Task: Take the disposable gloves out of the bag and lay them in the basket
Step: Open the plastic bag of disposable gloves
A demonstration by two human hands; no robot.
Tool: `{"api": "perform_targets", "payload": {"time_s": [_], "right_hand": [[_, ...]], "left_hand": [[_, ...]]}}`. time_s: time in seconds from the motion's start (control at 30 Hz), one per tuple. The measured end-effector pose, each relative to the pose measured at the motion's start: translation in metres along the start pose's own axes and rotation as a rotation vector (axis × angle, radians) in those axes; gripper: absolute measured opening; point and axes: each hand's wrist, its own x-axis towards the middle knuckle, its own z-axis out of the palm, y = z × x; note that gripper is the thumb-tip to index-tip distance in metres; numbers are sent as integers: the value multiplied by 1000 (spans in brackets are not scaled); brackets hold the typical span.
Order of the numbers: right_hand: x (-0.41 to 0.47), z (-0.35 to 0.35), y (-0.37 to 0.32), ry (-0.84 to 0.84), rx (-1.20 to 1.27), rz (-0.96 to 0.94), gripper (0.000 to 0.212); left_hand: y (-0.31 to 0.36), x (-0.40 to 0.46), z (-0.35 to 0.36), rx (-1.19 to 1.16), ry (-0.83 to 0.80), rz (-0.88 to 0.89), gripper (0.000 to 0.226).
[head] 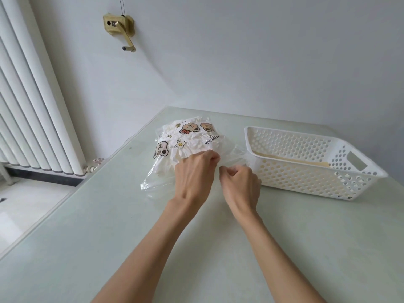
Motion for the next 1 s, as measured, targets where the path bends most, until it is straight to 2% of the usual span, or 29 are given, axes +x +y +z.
{"api": "perform_targets", "payload": {"time_s": [0.2,0.3,0.37,0.5,0.6,0.7,0.8,0.87,0.93,1.0], "right_hand": [[4,3,2,17,3,-14,31],[6,-1,9,-57,17,42,33],[8,-4,12,-72,63,48,24],[5,-9,10,-73,44,-68,19],[1,-14,6,-55,-8,-123,16],[0,-21,3,-20,6,-164,14],[-1,-24,1,54,41,-171,15],[-7,-30,-2,223,46,-317,30],[-17,-36,-8,359,27,-696,30],[-23,-39,-11,268,-130,-1036,29]], "left_hand": [[2,-6,5,-54,74,16,19],[5,0,-4,-305,245,-165,13],[4,4,-10,-377,272,-216,11],[-5,3,-12,-244,188,-195,14],[-7,-3,-17,-115,78,-83,18],[-13,-5,-25,73,21,34,33],[-20,8,-45,105,12,-24,20],[-23,21,-55,126,-64,-14,18],[-22,34,-62,125,-149,22,16],[-23,43,-67,125,-230,42,15]]}}
